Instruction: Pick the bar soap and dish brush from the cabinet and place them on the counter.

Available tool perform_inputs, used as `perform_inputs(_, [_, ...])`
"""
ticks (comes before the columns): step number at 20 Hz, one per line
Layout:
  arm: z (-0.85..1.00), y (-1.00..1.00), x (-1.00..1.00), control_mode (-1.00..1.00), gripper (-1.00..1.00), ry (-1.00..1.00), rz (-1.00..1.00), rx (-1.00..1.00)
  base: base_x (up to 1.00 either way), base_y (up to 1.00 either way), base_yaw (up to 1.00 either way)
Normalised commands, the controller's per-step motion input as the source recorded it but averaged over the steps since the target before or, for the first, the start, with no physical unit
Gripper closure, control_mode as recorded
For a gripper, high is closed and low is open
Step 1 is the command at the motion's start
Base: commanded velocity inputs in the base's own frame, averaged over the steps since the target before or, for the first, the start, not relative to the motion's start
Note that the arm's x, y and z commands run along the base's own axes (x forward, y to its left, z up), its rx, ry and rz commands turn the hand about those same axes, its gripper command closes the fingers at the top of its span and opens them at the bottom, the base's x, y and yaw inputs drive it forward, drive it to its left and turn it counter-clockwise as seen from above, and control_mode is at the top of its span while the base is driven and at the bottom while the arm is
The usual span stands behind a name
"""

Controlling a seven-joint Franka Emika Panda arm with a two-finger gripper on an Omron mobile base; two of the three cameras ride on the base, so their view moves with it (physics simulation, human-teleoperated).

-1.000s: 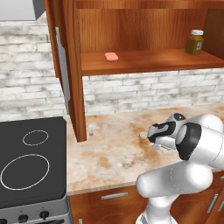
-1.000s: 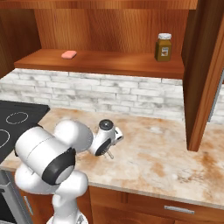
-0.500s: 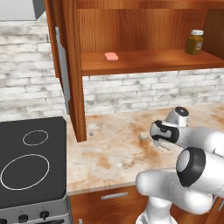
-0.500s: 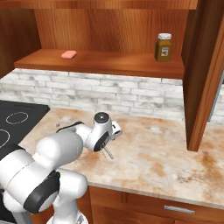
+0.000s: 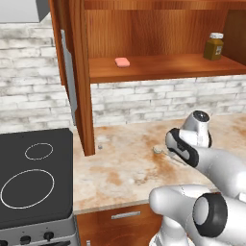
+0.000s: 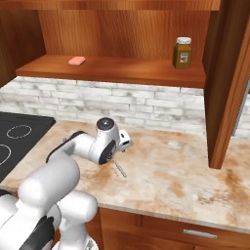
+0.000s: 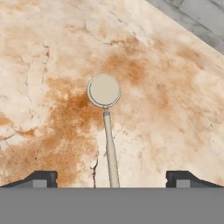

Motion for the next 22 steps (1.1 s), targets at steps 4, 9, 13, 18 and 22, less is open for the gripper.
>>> perform_inputs(4, [0.37,0.05,-0.24,-1.0,-1.0,0.0,-0.09,0.1,0.0,0.0,0.0])
perform_inputs(9, [0.35,0.1,-0.23,-1.0,-1.0,0.0,-0.11,0.08,0.0,0.0,0.0])
perform_inputs(13, [0.45,0.19,-0.16,-1.0,-1.0,0.0,-0.05,0.03,0.0,0.0,0.0])
perform_inputs(18, [0.62,0.09,0.0,-1.0,-1.0,0.0,0.02,0.01,0.0,0.0,0.0])
perform_inputs(22, [0.62,0.06,0.0,-1.0,-1.0,-0.02,0.07,0.0,0.0,0.0,0.0])
